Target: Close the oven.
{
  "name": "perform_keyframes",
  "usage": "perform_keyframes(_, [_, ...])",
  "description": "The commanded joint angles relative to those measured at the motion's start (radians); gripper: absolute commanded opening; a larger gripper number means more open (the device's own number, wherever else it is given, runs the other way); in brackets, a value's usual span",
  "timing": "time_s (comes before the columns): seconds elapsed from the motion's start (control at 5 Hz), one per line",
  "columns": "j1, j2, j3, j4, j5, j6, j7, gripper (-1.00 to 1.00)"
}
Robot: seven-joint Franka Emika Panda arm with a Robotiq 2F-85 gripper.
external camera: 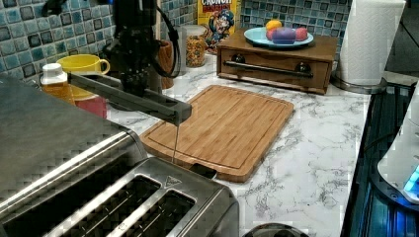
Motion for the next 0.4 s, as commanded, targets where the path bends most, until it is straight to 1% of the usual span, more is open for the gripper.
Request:
perform_keyframes(0.2, [0.131,0.105,0.060,0.421,-0.167,-0.194,0.250,-1.00])
perform_keyframes(0.4, [0.142,0.024,0.047,0.356,-0.192,-0.126,0.348,-1.00])
